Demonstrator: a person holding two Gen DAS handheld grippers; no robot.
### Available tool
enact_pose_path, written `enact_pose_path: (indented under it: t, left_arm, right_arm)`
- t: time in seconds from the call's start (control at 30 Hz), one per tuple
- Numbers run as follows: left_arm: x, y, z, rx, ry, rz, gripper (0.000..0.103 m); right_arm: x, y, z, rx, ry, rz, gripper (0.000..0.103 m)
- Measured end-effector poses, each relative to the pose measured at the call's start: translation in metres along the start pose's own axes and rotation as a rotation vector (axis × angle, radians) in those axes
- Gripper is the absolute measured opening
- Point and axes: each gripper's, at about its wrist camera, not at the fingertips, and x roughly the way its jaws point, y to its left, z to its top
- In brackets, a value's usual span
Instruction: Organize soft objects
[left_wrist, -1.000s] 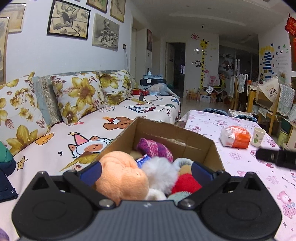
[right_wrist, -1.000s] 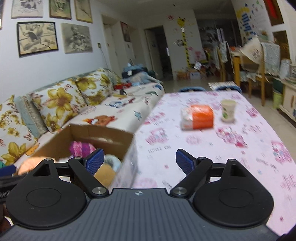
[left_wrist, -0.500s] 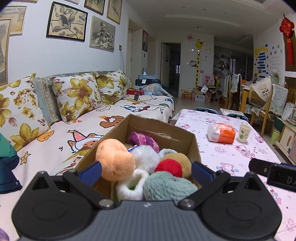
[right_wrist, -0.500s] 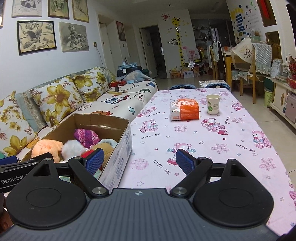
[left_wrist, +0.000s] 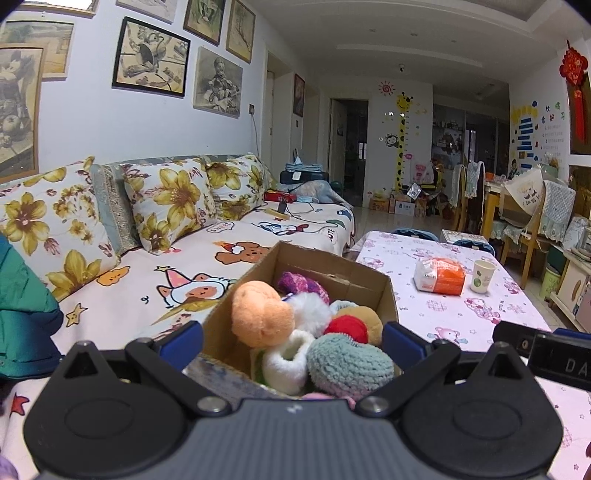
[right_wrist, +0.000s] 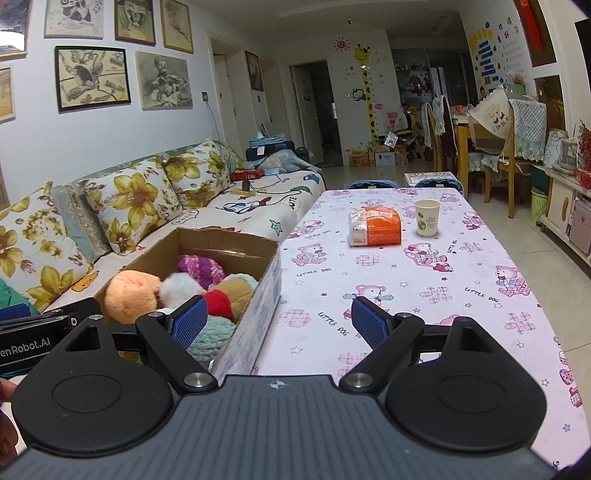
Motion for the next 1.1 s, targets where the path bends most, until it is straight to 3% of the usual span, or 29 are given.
enact_pose_path:
  t: [0.53, 1.1]
  left_arm:
    - [-0.037, 0.020, -0.005, -0.014, -0.043, -0.002, 0.102]
    - [-0.023, 0.019, -0.017, -0.010, -0.001, 0.025, 0.102]
  right_arm:
    - [-0.025, 0.013, -0.007, -0.043, -0.032, 0.044, 0.103]
    - [-0.013, 0.008, -0.017, -0.053, 0.013, 0.050, 0.103]
